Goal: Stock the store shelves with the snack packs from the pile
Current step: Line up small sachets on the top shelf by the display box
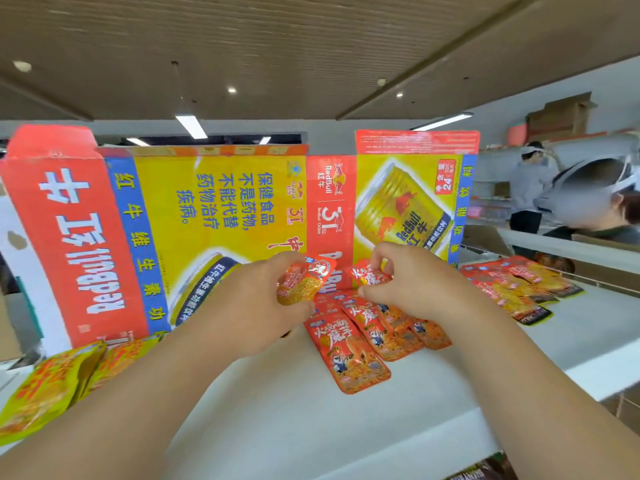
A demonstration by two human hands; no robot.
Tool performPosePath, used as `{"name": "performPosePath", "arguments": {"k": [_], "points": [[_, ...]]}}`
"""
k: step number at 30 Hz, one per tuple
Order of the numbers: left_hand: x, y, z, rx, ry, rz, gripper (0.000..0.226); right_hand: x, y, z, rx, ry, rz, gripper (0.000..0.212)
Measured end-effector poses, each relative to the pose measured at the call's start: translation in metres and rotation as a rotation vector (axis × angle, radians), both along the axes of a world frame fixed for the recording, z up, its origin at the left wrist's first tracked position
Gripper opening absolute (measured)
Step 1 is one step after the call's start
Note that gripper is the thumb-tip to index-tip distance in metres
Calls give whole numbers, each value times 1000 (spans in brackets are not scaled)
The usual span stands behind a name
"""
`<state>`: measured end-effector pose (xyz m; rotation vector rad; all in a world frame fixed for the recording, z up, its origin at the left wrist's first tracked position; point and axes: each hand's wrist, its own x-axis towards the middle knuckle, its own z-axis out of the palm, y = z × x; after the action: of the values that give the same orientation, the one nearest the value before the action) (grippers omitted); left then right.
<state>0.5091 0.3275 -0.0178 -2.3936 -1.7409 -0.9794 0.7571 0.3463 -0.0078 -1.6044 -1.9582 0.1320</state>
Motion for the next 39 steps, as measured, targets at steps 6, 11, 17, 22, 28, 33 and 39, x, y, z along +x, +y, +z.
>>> {"name": "performPosePath", "arguments": {"k": [6,11,17,22,28,33,39], "points": [[-9,3,2,-40,-107,-4,61,4,-9,1,-125,-150,-28,41],[-3,-3,1,-67,-85,-17,58,1,-11,-1,-164,-247,-7,42],[1,-6,1,-88,-95,-42,56,-5,-11,-5,-192,-349,-5,44],[4,-9,0,-127,-72,-41,56,-6,-10,-6,-210,-402,14,46],[5,-9,-2,-148,-61,-40,58,-4,-8,-6,-221,-366,31,46],[5,-10,-1,-145,-62,-38,59,-2,-7,-3,-63,-289,-6,40],[9,-10,-4,-85,-77,-29,59,-20,-21,-1,139,-53,323,13]]}}
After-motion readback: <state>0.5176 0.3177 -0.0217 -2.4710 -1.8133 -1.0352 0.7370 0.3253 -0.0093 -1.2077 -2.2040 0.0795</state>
